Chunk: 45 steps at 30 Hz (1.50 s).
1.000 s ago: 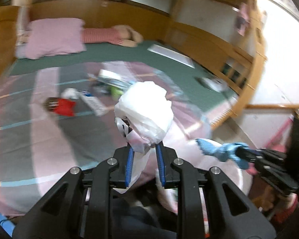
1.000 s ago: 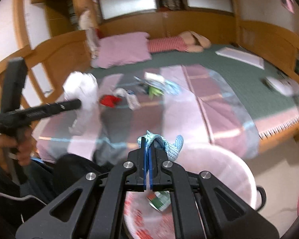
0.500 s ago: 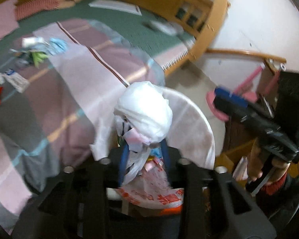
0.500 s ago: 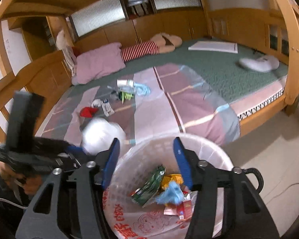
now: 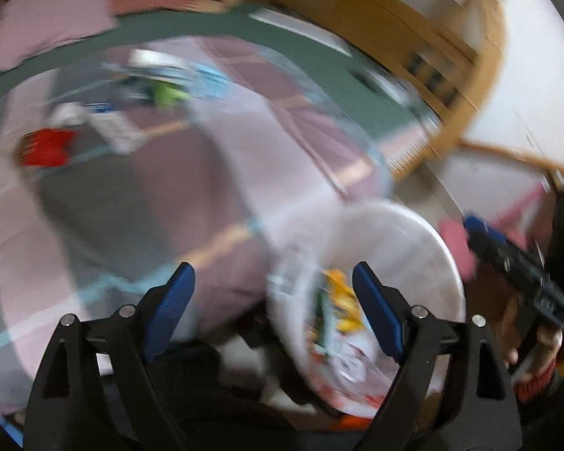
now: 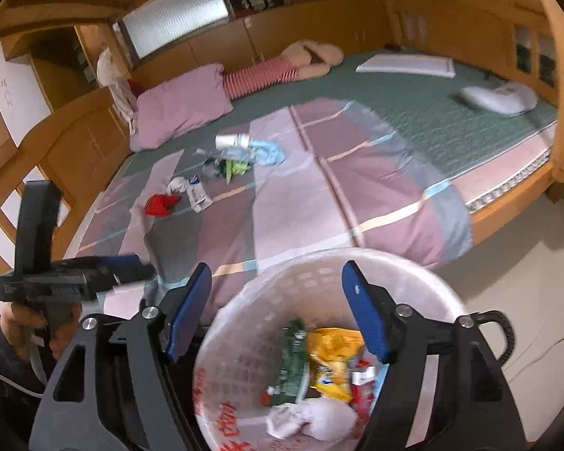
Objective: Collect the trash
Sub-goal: 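Carry both items over the white bin and open both grippers, then move both open grippers back toward the remaining trash on the bed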
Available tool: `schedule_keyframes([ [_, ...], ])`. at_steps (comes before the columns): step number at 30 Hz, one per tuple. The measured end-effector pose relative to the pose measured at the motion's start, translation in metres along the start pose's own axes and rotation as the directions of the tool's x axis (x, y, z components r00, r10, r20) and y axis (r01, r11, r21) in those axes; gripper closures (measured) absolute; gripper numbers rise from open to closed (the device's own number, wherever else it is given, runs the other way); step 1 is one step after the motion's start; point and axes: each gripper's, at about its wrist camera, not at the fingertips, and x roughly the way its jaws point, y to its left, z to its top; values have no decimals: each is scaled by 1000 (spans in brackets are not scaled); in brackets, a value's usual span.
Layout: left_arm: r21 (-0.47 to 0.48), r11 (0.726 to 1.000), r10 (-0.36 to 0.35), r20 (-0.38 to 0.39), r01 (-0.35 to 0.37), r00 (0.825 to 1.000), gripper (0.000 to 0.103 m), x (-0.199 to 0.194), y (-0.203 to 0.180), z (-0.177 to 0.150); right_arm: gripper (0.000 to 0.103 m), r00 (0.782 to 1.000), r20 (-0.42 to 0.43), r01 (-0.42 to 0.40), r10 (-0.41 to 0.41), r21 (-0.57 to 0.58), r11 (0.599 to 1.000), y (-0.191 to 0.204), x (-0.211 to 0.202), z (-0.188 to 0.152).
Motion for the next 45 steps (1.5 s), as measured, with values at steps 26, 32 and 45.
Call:
schedule_keyframes([
  [26,115,925,371,-65,-362,927,4,257,106,333,30,957,-287,-20,37,62,998,26,146,16],
  [32,311,851,494,-198,-424,847,9,286,115,290,30,959,-283,-16,32,62,998,20,161,21],
  [45,105,940,337,-148,-324,930,9,99,178,140,30,969,-232,-112,85,-103,988,79,208,56],
])
